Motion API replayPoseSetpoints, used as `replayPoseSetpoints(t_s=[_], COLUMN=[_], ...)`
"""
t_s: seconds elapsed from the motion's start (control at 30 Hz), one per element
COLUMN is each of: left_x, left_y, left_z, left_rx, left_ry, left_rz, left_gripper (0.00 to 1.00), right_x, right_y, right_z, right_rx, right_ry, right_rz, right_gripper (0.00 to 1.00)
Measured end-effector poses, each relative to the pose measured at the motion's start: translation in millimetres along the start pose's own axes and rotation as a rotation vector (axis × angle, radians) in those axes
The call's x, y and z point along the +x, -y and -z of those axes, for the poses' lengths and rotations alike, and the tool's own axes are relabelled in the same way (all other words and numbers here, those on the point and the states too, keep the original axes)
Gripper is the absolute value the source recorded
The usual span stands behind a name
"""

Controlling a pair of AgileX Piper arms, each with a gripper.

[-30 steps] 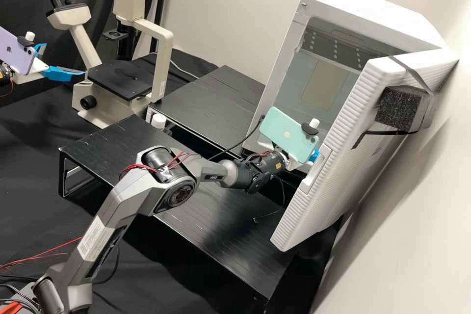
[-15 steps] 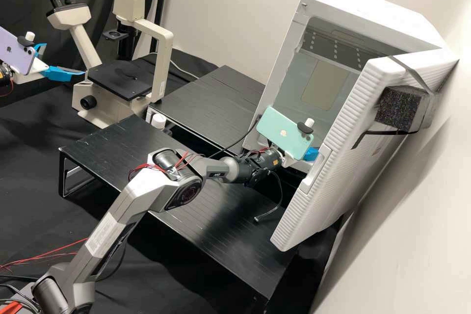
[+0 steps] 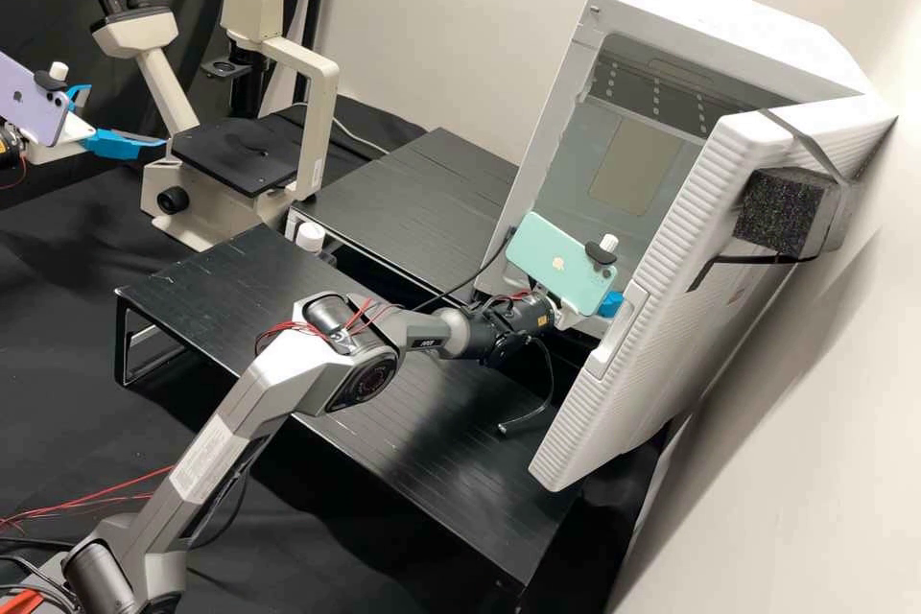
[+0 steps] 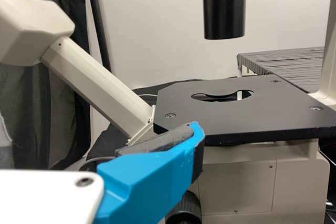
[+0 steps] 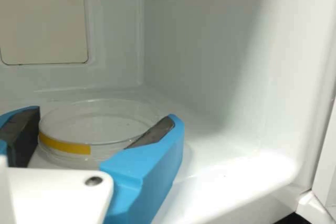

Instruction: Return the petri dish to the incubator.

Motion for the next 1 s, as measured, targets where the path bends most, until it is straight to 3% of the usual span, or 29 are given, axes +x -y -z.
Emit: replayPoseSetpoints(t_s=[0.23, 0.5, 0.7, 0.83, 0.9, 1.0], left_x=[0, 0, 0, 0, 0, 0], left_y=[0.0, 0.0, 0.0, 0.0, 0.0, 0.0], left_z=[0, 0, 0, 0, 0, 0], left_rx=[0.000, 0.000, 0.000, 0.000, 0.000, 0.000], left_ry=[0.000, 0.000, 0.000, 0.000, 0.000, 0.000], left_rz=[0.000, 0.000, 0.000, 0.000, 0.000, 0.000], left_gripper=[1.00, 1.00, 1.00, 1.00, 1.00, 1.00], right_x=[-9, -43, -84, -114, -136, -160], right_y=[6, -10, -33, -50, -57, -63], right_z=[-3, -3, -17, -22, -21, -22], right_rx=[-0.035, 0.029, 0.140, 0.184, 0.201, 0.188], right_ry=[-0.015, -0.056, -0.074, -0.129, -0.187, -0.250], right_rz=[0.025, 0.022, -0.029, -0.081, -0.121, -0.157], right_gripper=[1.00, 1.00, 1.00, 1.00, 1.00, 1.00])
